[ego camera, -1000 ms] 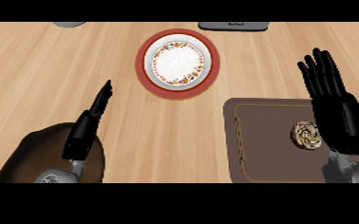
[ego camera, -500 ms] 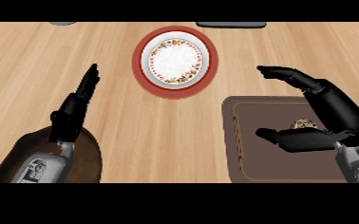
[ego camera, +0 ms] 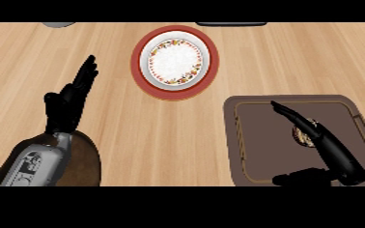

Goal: Pick the cupcake from the tray and place it in the plate

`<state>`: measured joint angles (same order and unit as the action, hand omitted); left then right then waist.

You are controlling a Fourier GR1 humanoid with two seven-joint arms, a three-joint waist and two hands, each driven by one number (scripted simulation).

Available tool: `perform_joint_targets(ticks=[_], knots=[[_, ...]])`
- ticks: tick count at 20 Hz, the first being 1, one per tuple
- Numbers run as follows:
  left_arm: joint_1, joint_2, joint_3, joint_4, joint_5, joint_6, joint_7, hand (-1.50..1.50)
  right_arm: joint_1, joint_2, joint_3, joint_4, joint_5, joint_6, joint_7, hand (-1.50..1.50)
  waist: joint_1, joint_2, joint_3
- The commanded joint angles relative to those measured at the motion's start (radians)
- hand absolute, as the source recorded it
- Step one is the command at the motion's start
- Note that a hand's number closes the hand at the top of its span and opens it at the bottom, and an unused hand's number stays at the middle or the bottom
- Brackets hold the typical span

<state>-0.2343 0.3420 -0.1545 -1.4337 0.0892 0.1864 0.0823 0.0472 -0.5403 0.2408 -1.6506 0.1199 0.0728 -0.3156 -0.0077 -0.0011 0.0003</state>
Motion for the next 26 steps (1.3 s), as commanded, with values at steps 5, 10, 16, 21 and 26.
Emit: perform_joint_targets(ticks=[5,10,16,21,26], knots=[[-0.028,-0.017,0.032,0.036,-0.010,-0.027,0.001,0.00,0.017,-0.135,-0.196,-0.182,-0.012,0.034,0.027,-1.50,-0.002,-0.001,-0.001],[-0.066,-0.003,0.041,0.010,-0.005,-0.023,0.057,0.00,0.017,-0.351,-0.221,-0.169,0.077,0.168,0.176,-1.50,-0.004,-0.001,-0.002],[-0.049,-0.010,0.042,-0.006,-0.023,-0.027,0.077,0.00,-0.046,-0.443,-0.252,-0.248,0.004,0.362,0.415,-1.50,0.008,0.000,-0.001],[-0.027,-0.016,0.085,0.067,-0.017,-0.070,-0.025,0.00,-0.110,-0.388,-0.181,-0.250,0.042,0.440,0.534,-1.50,0.011,0.002,-0.001],[-0.006,-0.044,0.066,-0.015,-0.054,-0.076,0.041,0.00,-0.134,-0.266,-0.147,-0.106,0.186,0.433,0.430,-1.50,0.013,0.001,0.000]])
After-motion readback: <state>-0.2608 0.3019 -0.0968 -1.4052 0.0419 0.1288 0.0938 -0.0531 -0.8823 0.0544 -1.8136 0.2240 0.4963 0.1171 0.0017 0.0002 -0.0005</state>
